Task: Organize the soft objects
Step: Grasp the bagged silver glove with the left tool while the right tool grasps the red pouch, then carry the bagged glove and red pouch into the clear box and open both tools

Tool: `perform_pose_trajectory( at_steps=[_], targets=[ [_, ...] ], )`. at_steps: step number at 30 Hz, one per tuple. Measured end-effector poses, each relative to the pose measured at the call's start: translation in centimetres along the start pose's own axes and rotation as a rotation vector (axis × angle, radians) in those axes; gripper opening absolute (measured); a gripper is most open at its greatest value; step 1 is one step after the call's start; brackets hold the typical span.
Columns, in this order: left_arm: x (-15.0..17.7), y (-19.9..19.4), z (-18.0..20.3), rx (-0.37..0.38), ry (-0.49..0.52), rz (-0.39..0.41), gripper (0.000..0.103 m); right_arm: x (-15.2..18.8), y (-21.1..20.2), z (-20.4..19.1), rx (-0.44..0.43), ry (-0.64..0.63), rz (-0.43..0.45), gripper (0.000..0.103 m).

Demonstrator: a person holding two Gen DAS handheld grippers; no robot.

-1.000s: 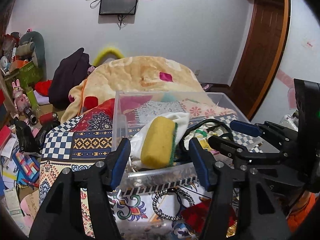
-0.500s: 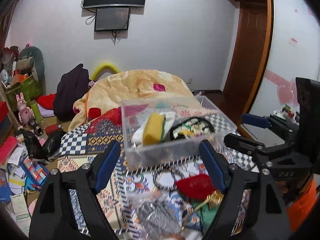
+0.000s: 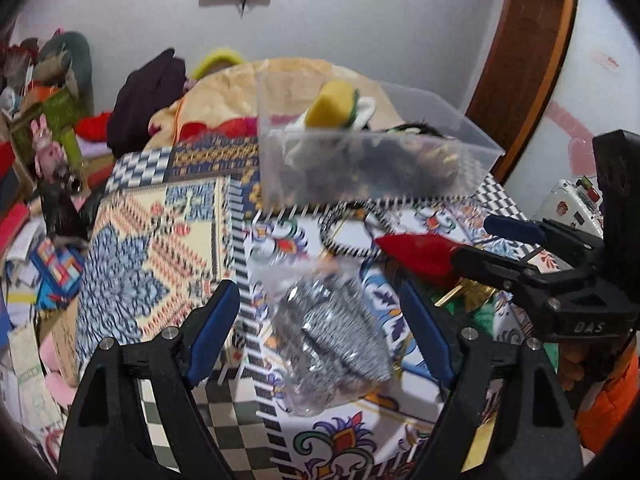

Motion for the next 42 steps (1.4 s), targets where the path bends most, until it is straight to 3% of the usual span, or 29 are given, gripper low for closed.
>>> perform_pose_trajectory(
  at_steps=[3, 6, 14, 27, 29, 34, 36, 38, 42],
  targets=[
    [1.2, 0.7, -0.3, 0.005, -0.026, -0.022, 0.081, 0.9, 0.4, -0.8, -0.027, -0.006, -0.021, 0.082],
    [2.0, 1.5, -0.1, 0.024, -0.043, -0.049, 0.07, 1.3, 0.6, -1.2, -0.039, -0.007, -0.032, 0.067],
    [2.4, 1.1, 1.0, 0.032, -0.017, -0.027, 0.045, 1.5, -0.3, -0.8, -0.053, 0.005, -0.015, 0.035],
    [-0.4, -2.1, 0.6, 0.029, -0.019, 0.059, 0.02, -1.4, -4.8, 0.8, 0.0, 0.015, 0.122, 0.034],
    [-1.3, -2.9, 0.5, 0.035, -0.014, 0.087, 0.012, -2.0, -5.5, 1.2, 0.005, 0.015, 0.143, 0.034],
    [-2.1, -3.2, 0.3, 0.023, -0.008, 0.09, 0.013, -2.7, -6.7, 1.3, 0.015, 0.018, 0.183, 0.034],
    [-1.6, -2.6, 0.2, 0.03, -0.018, 0.06, 0.025, -2.6, -6.7, 1.6, 0.021, 0.02, 0.184, 0.034],
    [-0.5, -1.5, -0.1, 0.018, -0.025, 0.019, 0.047, -2.5, -6.6, 1.7, 0.021, 0.024, 0.181, 0.034],
    [1.4, 0.1, 0.0, 0.009, -0.019, -0.033, 0.052, -2.5, -6.4, 1.8, 0.024, 0.023, 0.174, 0.034]
  ],
)
Point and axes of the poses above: each gripper's, at about its wrist camera, not at the fingertips, and y roughly the way its jaws point, z to its right, x to its underside, the point moved 10 cm from there along y, roughly the way its jaws point, and after that the axes turned 8 degrees about -x, right-handed, at the moved point
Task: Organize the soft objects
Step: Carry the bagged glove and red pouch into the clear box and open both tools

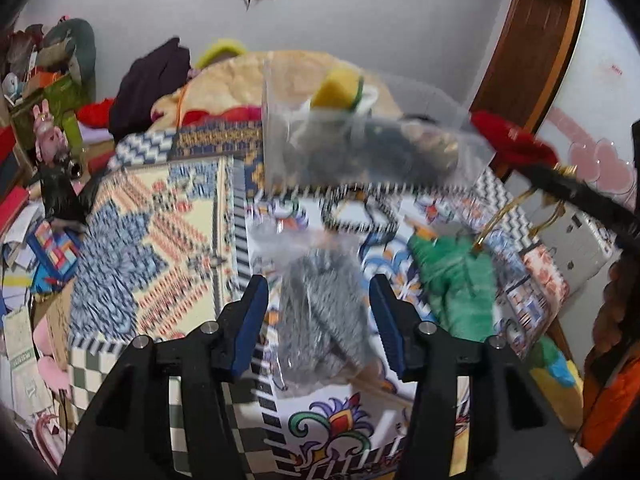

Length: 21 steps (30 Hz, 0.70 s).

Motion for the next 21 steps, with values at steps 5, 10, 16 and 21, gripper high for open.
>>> perform_pose_trajectory(
  at_steps=[5, 10, 16, 21],
  targets=[
    [1.1, 1.2, 0.4, 0.008, 0.011, -0.011, 0.041, 0.0, -0.1, 0.1, 0.003, 0.005, 0.002, 0.034],
    [0.3, 0.2, 1.0, 0.034, 0.012, 0.026, 0.024, -0.4, -0.4, 0.4, 0.013, 0.01, 0.011, 0.034],
    [-2.6, -2.8, 1.3, 0.024, 0.031, 0.117, 0.023, -2.0, -1.4, 1.0, 0.031, 0.002, 0.051, 0.034],
    [-6.6, -5.7, 1.9, 0.031, 0.051, 0.227, 0.023, -4.6, -2.3, 1.4, 0.048, -0.014, 0.11, 0.034]
  ],
)
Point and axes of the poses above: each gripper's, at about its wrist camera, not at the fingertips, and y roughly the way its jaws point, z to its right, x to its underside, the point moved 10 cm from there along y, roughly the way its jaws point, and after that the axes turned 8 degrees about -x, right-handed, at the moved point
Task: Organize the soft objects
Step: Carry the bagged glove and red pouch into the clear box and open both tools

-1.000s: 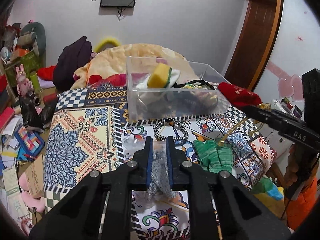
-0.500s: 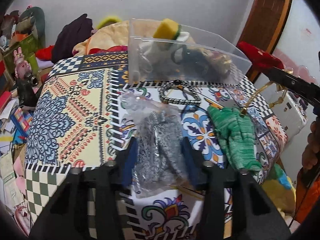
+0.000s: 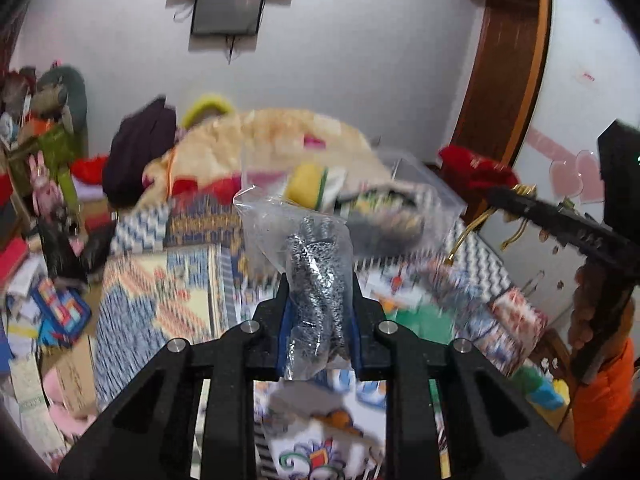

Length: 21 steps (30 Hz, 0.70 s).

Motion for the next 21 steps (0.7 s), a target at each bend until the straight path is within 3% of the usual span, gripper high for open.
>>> perform_pose_trajectory(
  at_steps=[5, 9, 14, 21],
  targets=[
    [-5.0, -0.4, 1.3, 0.026, 0.008, 0.096, 0.023, -2.6, 0.2, 0.0, 0.012, -0.02, 0.055, 0.034],
    [-7.2, 0.8, 2.5, 0.041, 0.014, 0.118, 0.023, -4.7, 0.9, 0.1, 0.024, -0.035, 0.09, 0.034],
    [-8.4, 4.6, 3.7, 0.034, 0.01, 0.075, 0.023, -5.5, 3.0, 1.0, 0.041, -0.031, 0.078, 0.034],
    [-7.8, 9.5, 4.2, 0.016, 0.009, -0.006, 0.023, -3.4, 6.4, 2.3, 0.058, -0.004, -0.008, 0.034]
  ],
)
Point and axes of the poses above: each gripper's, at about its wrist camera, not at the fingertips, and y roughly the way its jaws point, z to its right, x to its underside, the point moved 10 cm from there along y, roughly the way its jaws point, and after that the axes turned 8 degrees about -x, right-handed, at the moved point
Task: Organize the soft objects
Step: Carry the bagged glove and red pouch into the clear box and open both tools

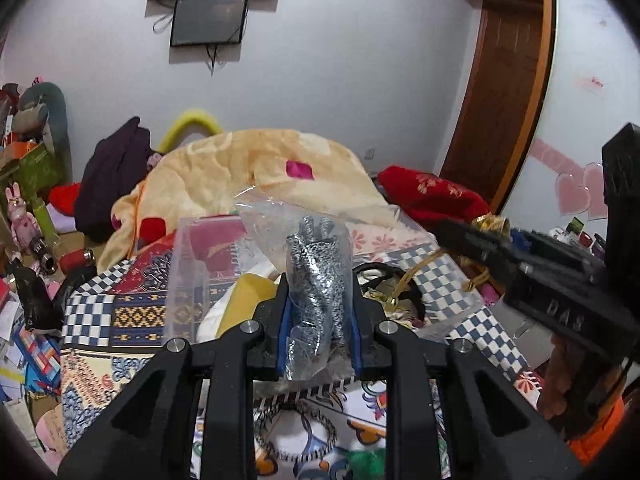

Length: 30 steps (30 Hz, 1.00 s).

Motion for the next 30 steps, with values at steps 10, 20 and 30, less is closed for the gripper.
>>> perform_pose_trajectory(
  at_steps=[10, 20, 30],
  targets=[
    [1.4, 3.9, 0.1, -0.021, -0.004, -0.071, 0.023, 2.7, 3.0, 1.4, 0.017, 0.024, -0.111, 0.035],
    [2.2, 3.5, 0.6, -0.014, 0.018, -0.084, 0.042, 3.5, 2.4, 1.4, 0.058, -0.015, -0.148, 0.054],
    [1.5, -0.5, 0.7, 0.046, -0.003, -0.036, 0.048, 2.6, -0.4, 1.0, 0.078, -0.05, -0.11, 0.062]
  ],
)
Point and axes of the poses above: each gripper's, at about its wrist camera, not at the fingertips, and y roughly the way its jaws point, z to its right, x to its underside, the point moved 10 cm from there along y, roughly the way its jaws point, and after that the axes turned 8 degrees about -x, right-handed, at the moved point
